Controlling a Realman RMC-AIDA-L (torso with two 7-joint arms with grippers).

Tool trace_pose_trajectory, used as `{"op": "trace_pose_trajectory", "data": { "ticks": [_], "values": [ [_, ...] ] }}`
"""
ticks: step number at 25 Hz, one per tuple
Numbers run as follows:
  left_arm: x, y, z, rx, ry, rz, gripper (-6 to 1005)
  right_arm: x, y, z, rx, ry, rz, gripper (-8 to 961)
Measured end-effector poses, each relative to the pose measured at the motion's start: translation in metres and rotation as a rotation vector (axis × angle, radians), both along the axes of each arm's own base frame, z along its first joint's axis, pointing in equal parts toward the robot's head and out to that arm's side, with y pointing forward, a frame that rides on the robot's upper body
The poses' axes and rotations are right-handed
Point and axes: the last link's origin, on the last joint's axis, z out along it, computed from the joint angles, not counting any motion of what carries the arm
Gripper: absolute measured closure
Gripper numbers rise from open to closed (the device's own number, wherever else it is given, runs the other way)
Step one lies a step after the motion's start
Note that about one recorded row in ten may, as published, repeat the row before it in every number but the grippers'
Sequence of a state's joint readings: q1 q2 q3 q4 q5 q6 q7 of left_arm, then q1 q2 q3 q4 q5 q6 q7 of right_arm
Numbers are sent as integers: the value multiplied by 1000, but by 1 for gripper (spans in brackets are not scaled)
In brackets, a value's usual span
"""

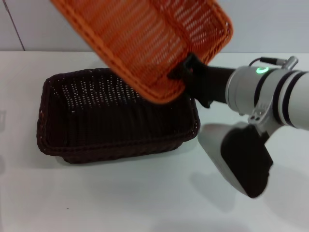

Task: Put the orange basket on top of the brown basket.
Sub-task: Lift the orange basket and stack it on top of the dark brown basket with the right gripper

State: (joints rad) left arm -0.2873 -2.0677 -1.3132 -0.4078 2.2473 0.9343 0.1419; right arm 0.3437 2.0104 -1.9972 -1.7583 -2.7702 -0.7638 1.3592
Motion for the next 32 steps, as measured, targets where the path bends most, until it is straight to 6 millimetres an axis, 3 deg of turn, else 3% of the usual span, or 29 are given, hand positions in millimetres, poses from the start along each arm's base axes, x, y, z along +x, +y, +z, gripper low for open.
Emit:
{"op": "trace_pose_trajectory", "data": {
  "ticks": [7, 17, 22, 32],
  "values": [
    [2, 1, -2, 0, -11, -6, 202, 20, 1, 11, -78, -96, 80, 824],
    [4, 1, -2, 21, -43, -3, 202, 27, 4, 36, -124, -111, 153, 823],
    [6, 3, -5, 21, -53, -8, 202, 38, 4, 32, -176, -142, 127, 823],
    [7, 2, -5, 16, -54, -10, 202, 33, 2, 35, -187, -80, 98, 799]
  ]
}}
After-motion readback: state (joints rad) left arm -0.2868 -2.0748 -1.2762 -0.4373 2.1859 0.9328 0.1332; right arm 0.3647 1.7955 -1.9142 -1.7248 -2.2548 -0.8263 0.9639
